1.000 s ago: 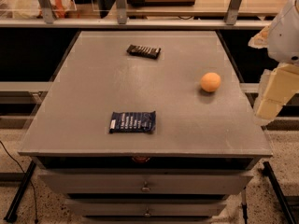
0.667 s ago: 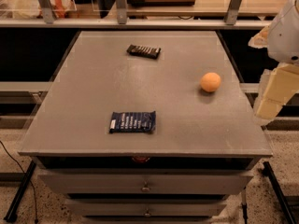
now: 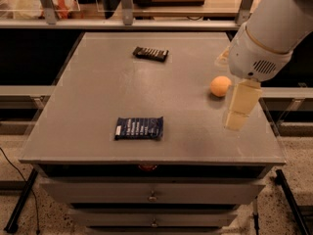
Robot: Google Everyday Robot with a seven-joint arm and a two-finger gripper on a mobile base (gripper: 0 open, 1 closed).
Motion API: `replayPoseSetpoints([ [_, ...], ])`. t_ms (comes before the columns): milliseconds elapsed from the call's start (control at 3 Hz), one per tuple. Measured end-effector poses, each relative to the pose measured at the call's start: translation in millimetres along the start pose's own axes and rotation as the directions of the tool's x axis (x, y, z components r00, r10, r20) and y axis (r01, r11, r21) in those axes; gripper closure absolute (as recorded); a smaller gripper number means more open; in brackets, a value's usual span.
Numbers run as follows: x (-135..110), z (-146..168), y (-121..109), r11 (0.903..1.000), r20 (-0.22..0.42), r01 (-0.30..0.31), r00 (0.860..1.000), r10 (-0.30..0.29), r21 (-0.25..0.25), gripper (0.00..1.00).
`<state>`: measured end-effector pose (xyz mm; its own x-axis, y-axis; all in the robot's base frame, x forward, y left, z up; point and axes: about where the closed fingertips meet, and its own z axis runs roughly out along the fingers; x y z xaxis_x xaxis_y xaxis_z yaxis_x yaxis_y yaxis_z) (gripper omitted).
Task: Pick rxbar blueberry
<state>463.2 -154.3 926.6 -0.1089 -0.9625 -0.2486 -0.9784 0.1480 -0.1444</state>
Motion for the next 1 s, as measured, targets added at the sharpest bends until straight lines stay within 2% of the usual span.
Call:
replayPoseSetpoints([
  [333, -29, 42, 4, 0.9971, 0.054, 0.022, 0.998, -0.018, -0.073, 0.0],
  [667, -29, 42, 4, 0.9971, 0.054, 0.022, 0.998, -0.018, -0.073, 0.0],
  [1000, -51, 55, 11, 0.9946, 0.115, 0.05, 0.993, -0.04, -0.091, 0.0],
])
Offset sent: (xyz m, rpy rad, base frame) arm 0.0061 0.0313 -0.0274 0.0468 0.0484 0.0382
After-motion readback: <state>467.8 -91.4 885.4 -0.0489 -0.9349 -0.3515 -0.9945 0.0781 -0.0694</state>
